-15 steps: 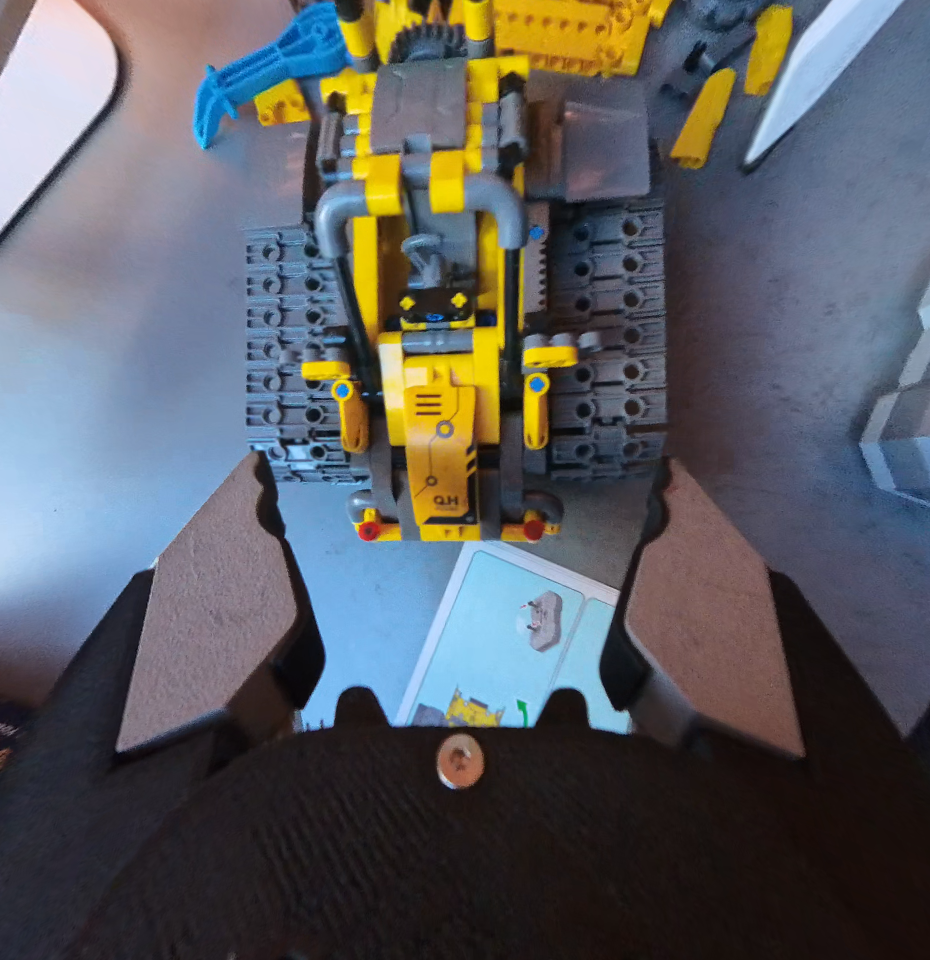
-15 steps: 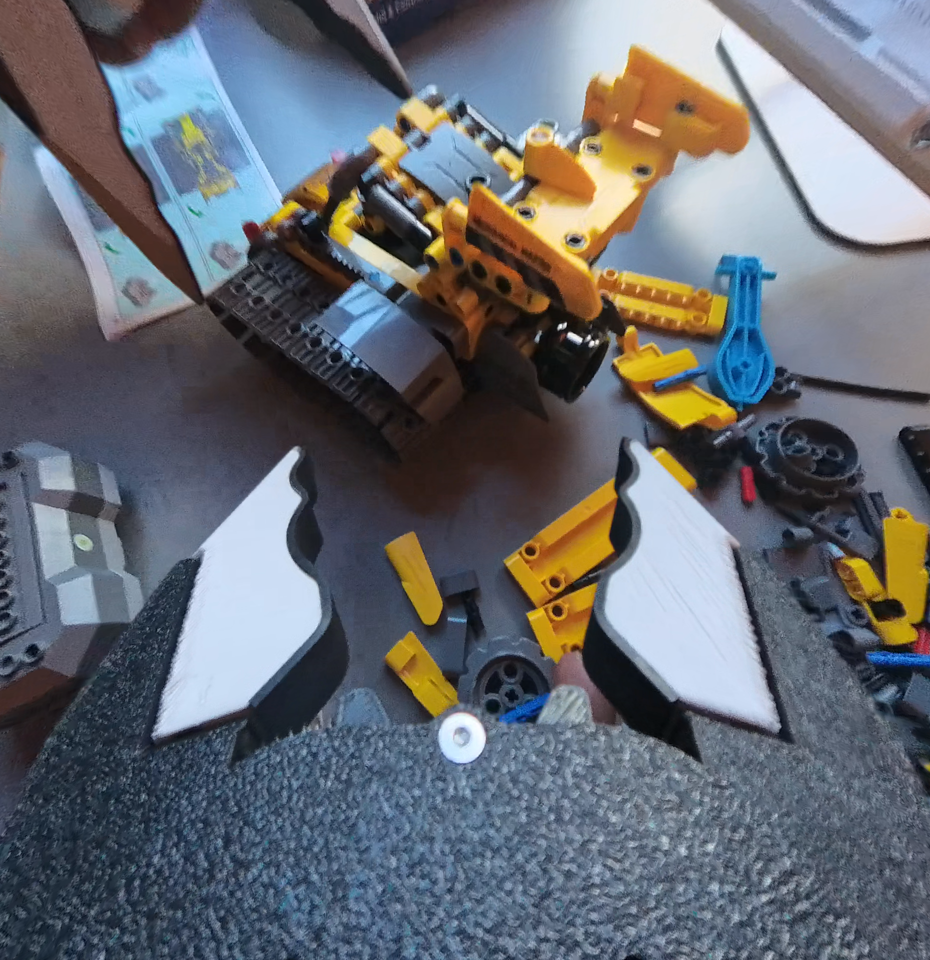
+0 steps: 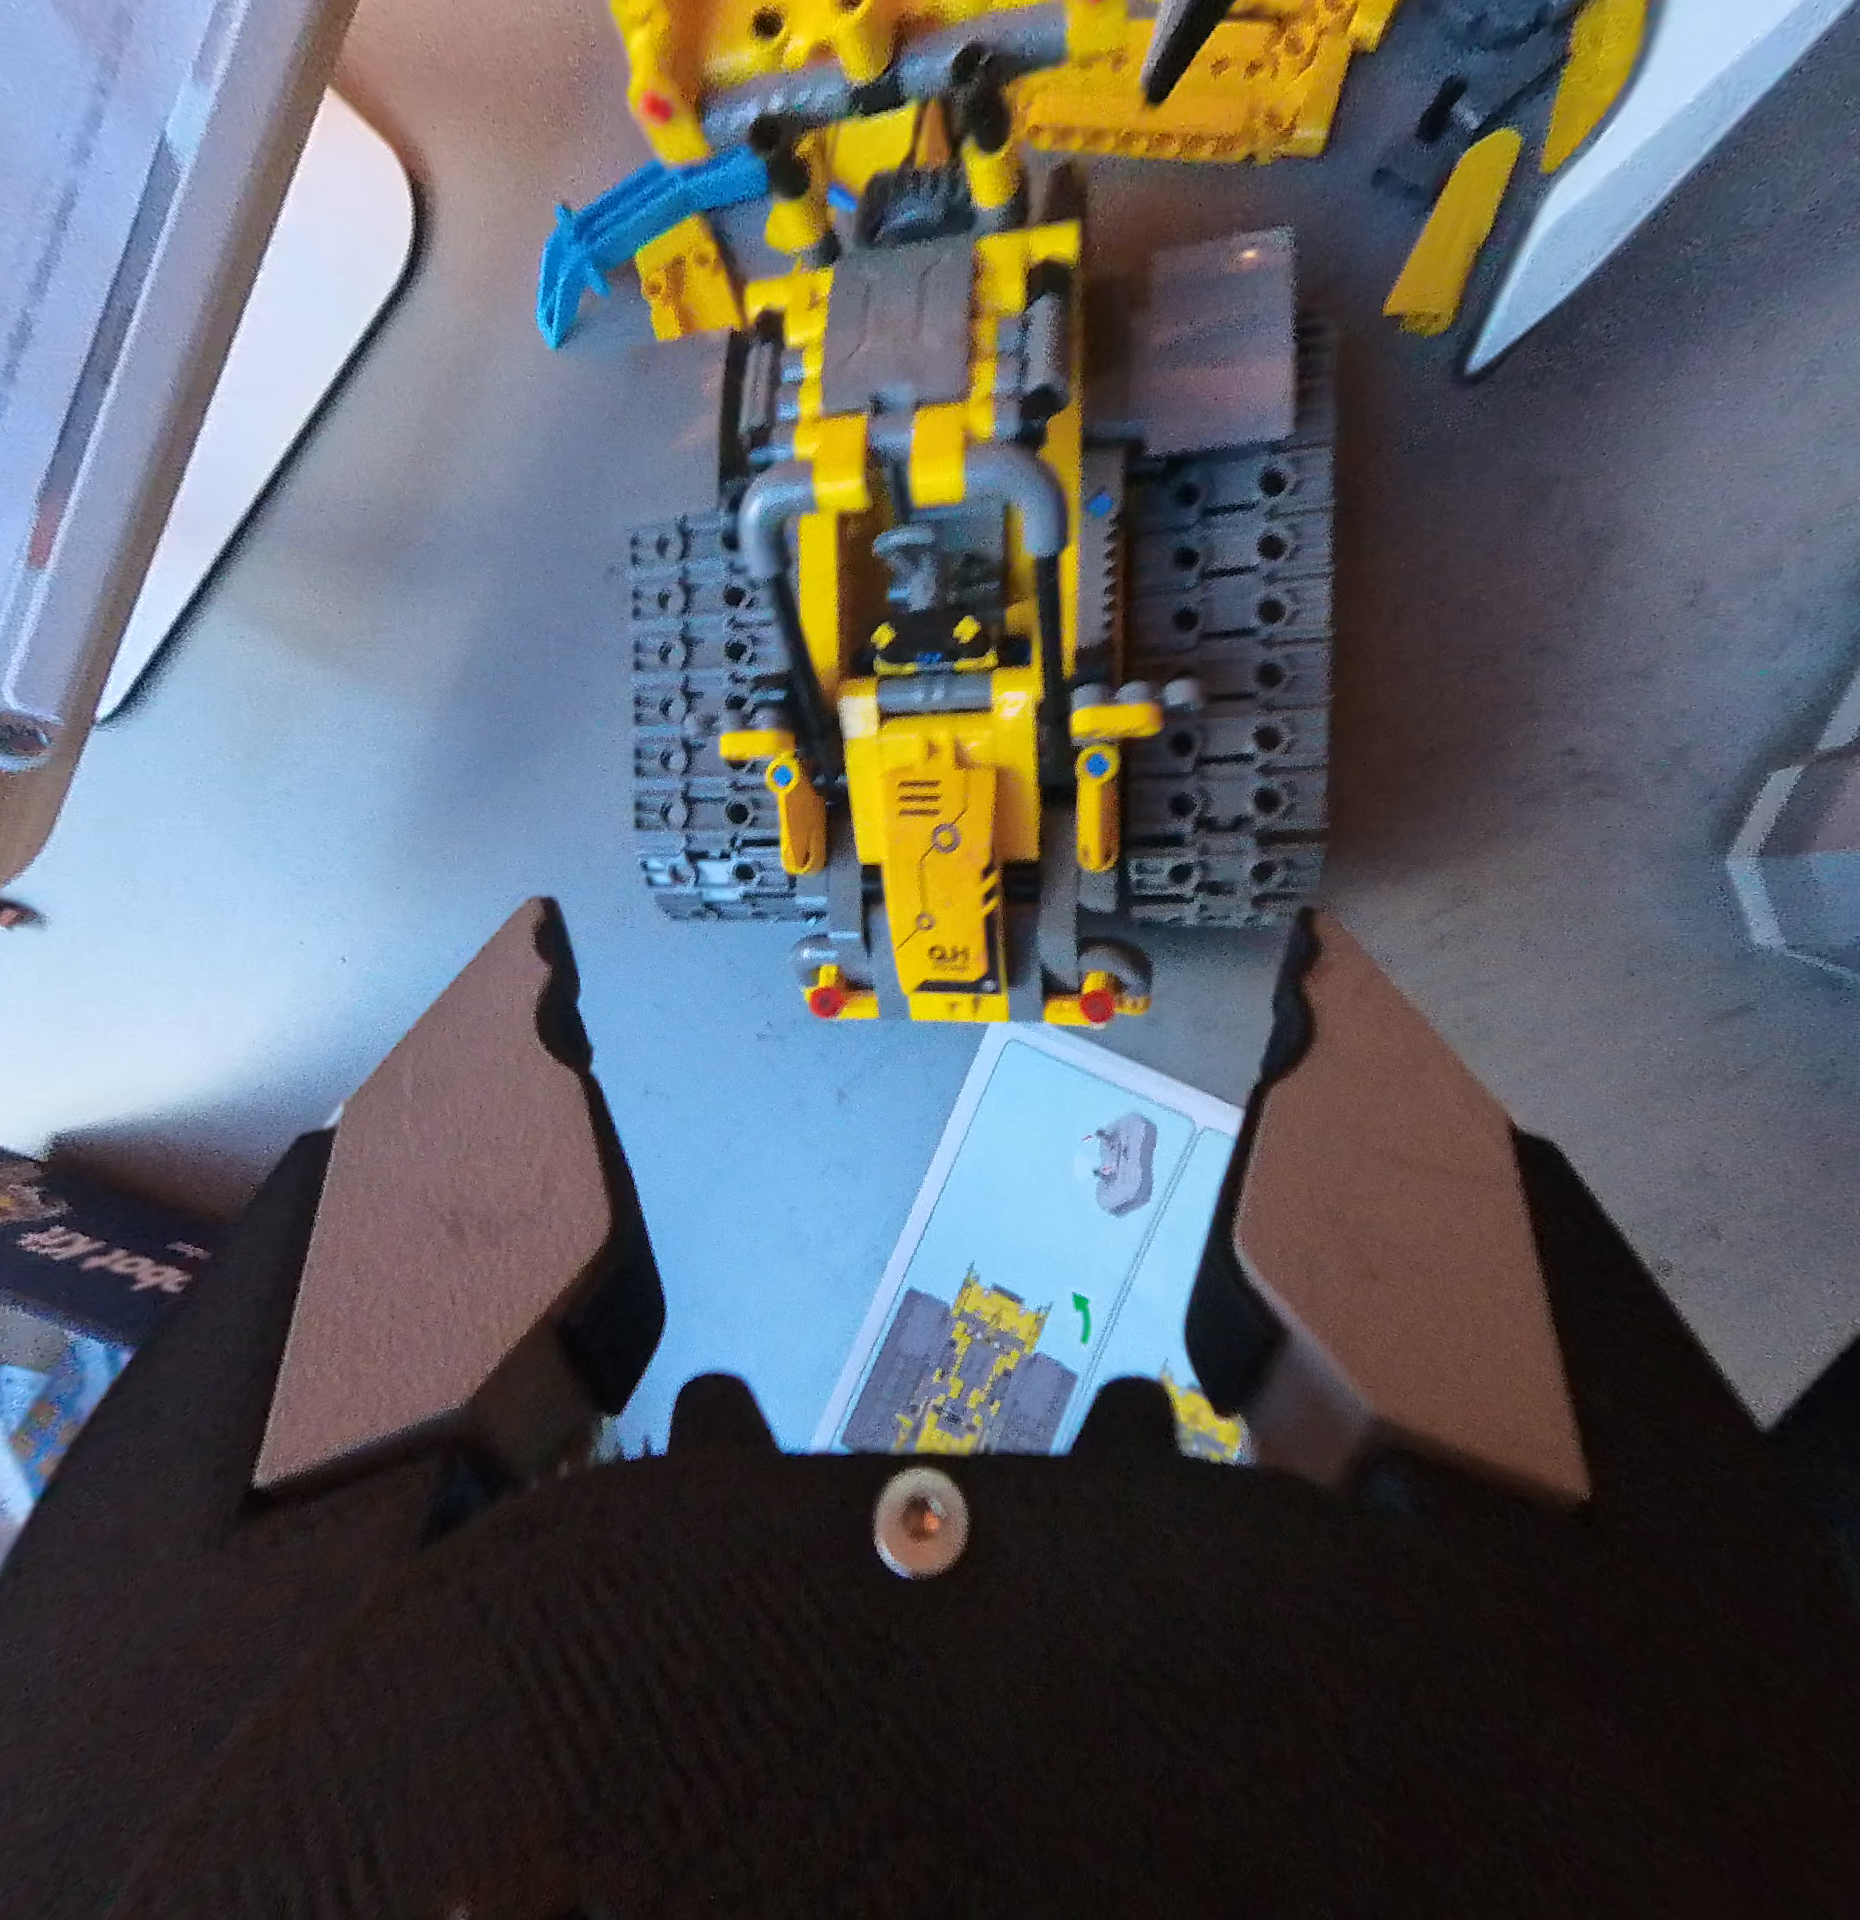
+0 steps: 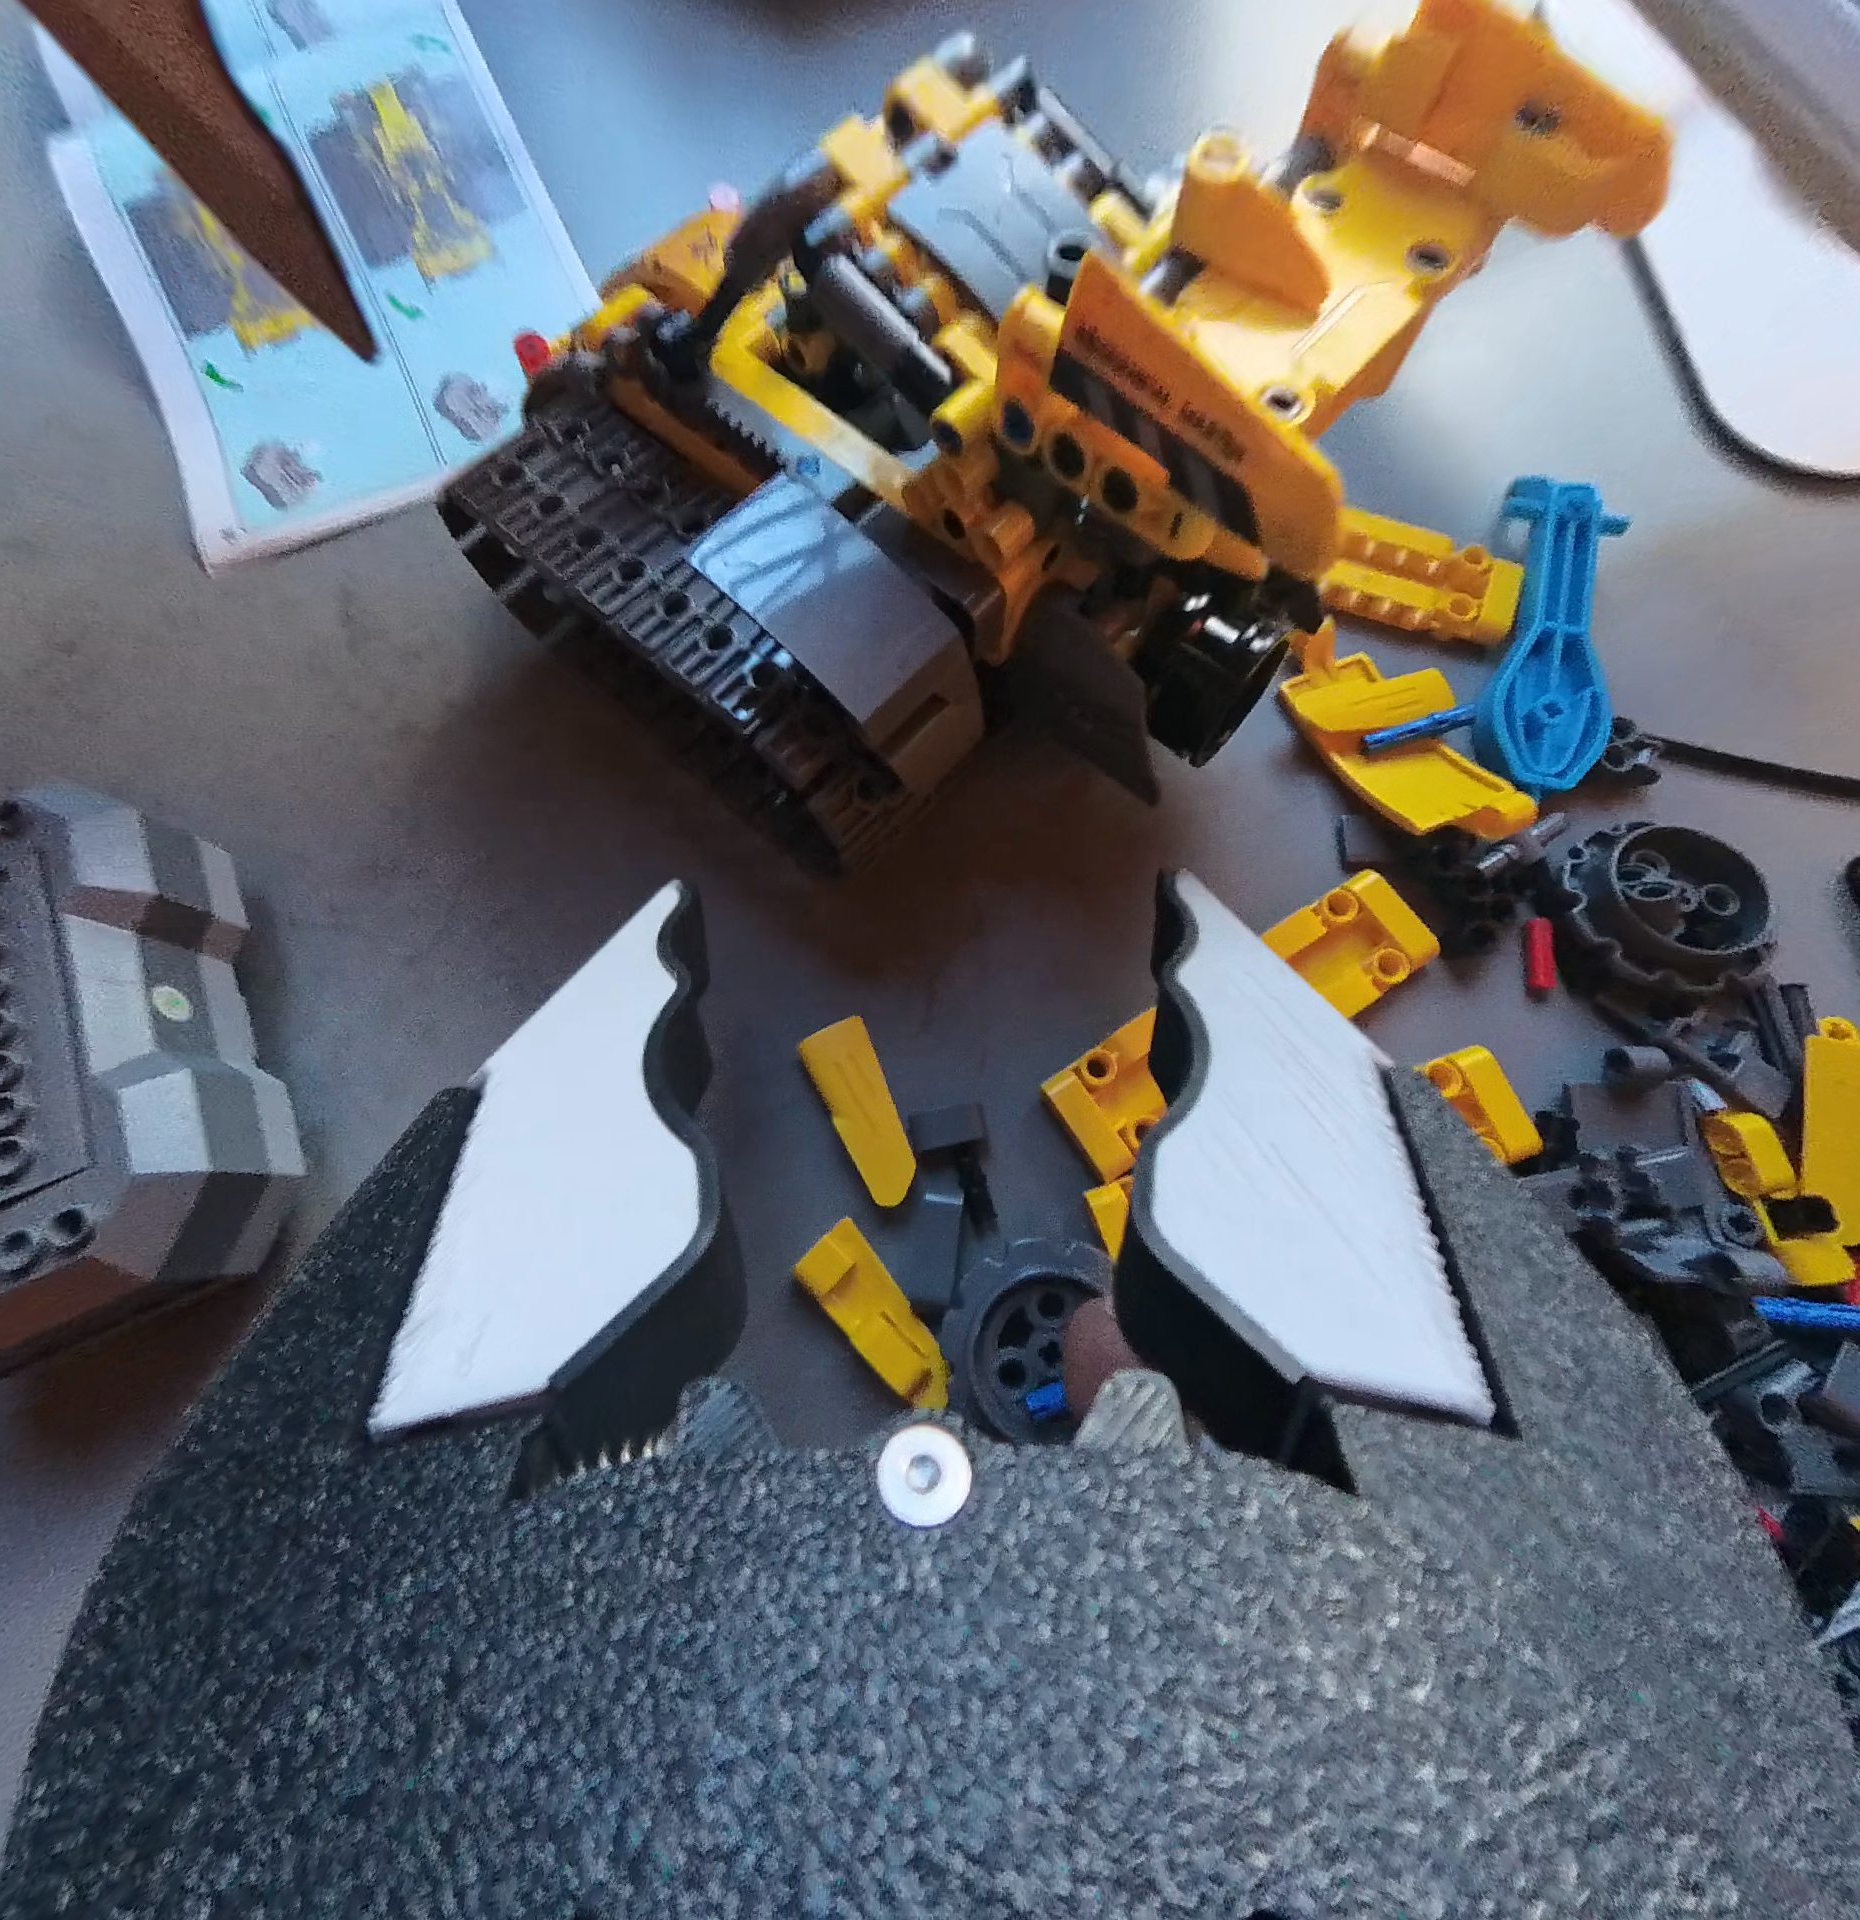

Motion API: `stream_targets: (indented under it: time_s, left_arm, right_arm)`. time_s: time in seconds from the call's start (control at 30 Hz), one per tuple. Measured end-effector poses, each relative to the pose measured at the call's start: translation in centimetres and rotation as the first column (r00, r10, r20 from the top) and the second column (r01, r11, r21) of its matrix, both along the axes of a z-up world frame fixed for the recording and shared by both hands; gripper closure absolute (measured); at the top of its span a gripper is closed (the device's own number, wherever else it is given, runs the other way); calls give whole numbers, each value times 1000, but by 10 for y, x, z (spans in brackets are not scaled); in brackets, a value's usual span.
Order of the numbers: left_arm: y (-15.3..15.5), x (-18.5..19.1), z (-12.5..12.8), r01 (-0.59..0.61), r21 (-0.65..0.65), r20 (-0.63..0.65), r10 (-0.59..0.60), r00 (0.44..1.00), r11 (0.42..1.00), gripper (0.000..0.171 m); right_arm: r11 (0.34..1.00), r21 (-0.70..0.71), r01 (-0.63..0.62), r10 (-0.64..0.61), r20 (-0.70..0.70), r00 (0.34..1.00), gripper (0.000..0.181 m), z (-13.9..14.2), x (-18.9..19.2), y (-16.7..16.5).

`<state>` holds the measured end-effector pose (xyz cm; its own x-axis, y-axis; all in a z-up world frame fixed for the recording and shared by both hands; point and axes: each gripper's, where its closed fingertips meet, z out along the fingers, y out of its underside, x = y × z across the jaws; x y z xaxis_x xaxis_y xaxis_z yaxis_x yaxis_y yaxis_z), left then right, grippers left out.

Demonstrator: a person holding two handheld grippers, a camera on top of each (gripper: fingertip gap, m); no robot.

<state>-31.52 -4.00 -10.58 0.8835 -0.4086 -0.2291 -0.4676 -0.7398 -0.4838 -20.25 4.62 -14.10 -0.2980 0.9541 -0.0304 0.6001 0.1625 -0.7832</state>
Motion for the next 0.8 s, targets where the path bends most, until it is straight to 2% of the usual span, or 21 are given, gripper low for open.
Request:
stream_targets:
  time_s: [0.1, 0.2, 0.3, 0.47, 0.53, 0.63, 0.67, 0.7, 0.73, 0.8]
  left_arm:
    - [3, -17, -7, -21, -7, 78, 22, 997, 1000, 47]
    - [13, -28, -11, 16, 20, 186, -19, 982, 1000, 50]
    - [23, -39, -12, 43, 45, 271, -53, 961, 998, 62]
    - [21, -30, -31, 135, -14, 437, -116, 892, 991, 69]
    - [16, -23, -31, 165, -12, 520, -135, 843, 986, 84]
    - [4, -21, -29, 180, 4, 573, -150, 806, 984, 103]
    - [-1, -23, -29, 170, 3, 576, -141, 805, 985, 103]
    - [-9, -23, -28, 168, 7, 581, -141, 802, 986, 103]
    - [-19, -20, -27, 180, 9, 590, -151, 793, 984, 104]
    - [-47, -1, -23, 256, 12, 647, -203, 735, 967, 119]
  right_arm:
    - [999, -14, -50, 49, -53, 997, 105, 12, 2, -11]
    - [996, 39, -84, 84, 0, 996, 119, 3, 5, -21]
    - [992, 99, -75, 73, 27, 997, 113, -5, 3, -24]
    - [992, 119, -51, 51, 7, 999, 114, -6, -9, -27]
    - [990, 138, -24, 25, -12, 1000, 114, -5, -17, -25]
    - [983, 176, 50, -37, -71, 997, 116, 5, -31, -14]
    - [979, 186, 78, -64, -80, 995, 110, 7, -34, -7]
    - [973, 197, 119, -102, -90, 991, 108, 8, -38, 2]
    - [965, 208, 162, -144, -99, 985, 113, 8, -41, 13]
    - [958, 185, 219, -202, -111, 973, 120, 8, -45, 26]
